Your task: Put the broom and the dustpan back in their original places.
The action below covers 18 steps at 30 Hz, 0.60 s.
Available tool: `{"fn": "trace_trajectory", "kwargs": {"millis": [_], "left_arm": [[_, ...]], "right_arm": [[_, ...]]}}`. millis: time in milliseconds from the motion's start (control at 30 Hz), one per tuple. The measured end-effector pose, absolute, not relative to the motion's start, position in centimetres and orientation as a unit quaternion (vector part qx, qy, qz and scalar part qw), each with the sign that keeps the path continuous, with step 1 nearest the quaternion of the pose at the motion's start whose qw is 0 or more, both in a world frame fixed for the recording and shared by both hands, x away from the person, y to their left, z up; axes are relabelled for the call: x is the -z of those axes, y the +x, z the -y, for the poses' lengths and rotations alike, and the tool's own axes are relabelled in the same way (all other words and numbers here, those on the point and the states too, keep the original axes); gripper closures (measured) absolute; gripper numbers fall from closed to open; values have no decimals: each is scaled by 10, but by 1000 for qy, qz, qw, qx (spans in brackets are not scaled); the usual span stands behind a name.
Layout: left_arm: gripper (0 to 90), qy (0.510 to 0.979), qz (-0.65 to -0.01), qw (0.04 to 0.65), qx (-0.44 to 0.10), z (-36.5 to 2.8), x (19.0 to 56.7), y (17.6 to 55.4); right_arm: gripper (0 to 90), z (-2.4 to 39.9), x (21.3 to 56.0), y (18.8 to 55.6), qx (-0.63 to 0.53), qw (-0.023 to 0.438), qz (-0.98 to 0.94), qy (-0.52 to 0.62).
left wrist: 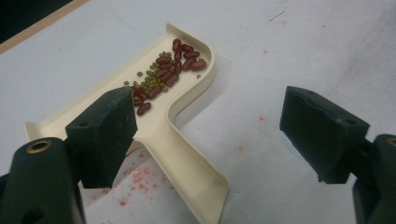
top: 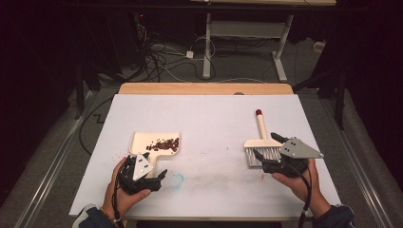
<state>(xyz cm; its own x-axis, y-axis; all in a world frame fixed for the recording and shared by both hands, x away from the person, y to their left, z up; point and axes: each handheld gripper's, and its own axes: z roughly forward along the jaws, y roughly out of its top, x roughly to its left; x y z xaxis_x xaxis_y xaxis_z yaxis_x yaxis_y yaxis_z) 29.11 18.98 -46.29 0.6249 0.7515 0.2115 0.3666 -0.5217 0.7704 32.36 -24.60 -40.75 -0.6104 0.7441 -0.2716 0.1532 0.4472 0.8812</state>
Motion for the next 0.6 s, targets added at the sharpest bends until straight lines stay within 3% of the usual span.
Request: {"fn": "trace_trajectory", "kwargs": {"millis": [600], "left_arm": [[182, 834, -330, 351, -269, -186, 464, 292]], "right_arm": [[221, 254, 449, 304, -433, 316, -793, 290]]}}
